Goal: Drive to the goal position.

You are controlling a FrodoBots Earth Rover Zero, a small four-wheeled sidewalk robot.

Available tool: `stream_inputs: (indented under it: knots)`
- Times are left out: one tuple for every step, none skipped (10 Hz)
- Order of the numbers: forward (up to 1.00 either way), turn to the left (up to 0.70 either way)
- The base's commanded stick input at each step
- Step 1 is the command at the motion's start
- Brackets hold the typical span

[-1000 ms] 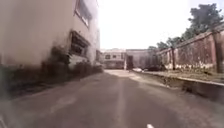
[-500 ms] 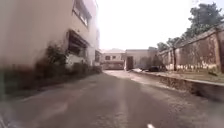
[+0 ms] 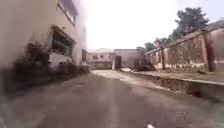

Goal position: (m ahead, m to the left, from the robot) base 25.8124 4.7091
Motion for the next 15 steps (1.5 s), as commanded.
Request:
stream_inputs:
  knots:
    - [0.70,0.01]
    - [0.70,0.01]
    - [0.70,0.01]
    - [0.70,0.01]
    - [0.70,0.01]
    - [0.70,0.01]
    - [0.70,0.01]
    - [0.70,0.01]
    - [0.70,0.01]
    - [0.70,0.01]
    - [0.70,0.01]
    - [0.70,0.01]
    - [0.70,0.01]
    - [0.70,0.01]
    - [0.70,0.01]
